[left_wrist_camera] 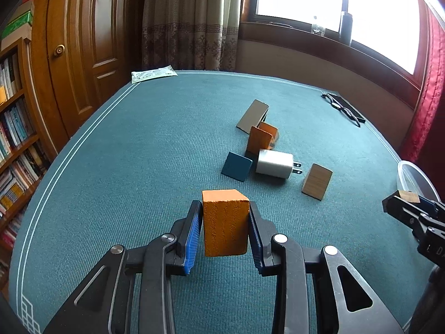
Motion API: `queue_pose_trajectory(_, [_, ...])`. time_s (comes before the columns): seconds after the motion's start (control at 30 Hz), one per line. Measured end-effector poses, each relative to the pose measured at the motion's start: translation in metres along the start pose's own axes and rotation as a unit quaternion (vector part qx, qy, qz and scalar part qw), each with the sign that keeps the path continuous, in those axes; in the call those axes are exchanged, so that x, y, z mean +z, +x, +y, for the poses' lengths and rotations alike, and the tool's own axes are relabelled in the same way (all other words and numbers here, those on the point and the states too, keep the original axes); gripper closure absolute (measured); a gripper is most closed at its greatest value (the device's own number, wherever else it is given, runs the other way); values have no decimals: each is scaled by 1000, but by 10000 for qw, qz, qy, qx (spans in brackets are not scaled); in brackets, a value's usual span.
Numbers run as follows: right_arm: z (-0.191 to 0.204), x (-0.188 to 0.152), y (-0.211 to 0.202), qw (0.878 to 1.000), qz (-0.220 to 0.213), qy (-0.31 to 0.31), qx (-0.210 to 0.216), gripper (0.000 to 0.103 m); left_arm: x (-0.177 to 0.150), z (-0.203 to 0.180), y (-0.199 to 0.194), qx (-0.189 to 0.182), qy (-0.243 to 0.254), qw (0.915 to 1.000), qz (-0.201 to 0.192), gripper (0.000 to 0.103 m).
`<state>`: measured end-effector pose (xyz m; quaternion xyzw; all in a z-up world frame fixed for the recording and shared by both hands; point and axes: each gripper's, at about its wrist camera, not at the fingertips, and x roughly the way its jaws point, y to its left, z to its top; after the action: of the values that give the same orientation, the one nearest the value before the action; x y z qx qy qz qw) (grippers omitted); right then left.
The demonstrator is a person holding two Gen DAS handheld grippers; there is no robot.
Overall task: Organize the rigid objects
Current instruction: 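Carry the brown bar into the bowl and open the right gripper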
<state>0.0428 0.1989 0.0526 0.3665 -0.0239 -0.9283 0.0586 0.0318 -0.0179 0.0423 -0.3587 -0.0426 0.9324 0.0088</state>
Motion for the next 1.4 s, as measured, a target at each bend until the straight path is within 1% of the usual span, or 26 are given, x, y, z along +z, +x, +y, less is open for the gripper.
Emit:
queue_pose_trajectory(0.3, [-35, -1, -23, 9990, -223, 299, -251, 37, 2, -18, -6, -115, 198, 9997, -36, 70])
queue_pose_trajectory(0.43, [-62, -6, -38, 9969, -335, 521, -484, 37, 4, -24, -7, -147, 259, 9995, -48, 70])
queue_pose_trajectory(0.67, [-107, -14, -59, 9904, -483, 996, -823, 37, 8, -45, -12, -266, 459, 9986, -61, 70])
queue_pose_trajectory(0.87, [-138, -23, -73, 9838, -581, 1355, -1018, 37, 14, -66, -19, -379, 636, 9971, -149, 70])
queue_pose_trajectory(1.07, [-156, -35, -78, 9791, -587, 1618, -1086, 37, 19, -85, -28, -500, 804, 9952, -231, 70])
queue_pose_trajectory(1.3, [-164, -44, -77, 9783, -486, 1759, -986, 37, 22, -103, -32, -600, 945, 9933, -273, 70])
queue_pose_trajectory(1.4, [-166, -45, -77, 9777, -507, 1802, -957, 35, 23, -109, -33, -636, 990, 9926, -296, 70])
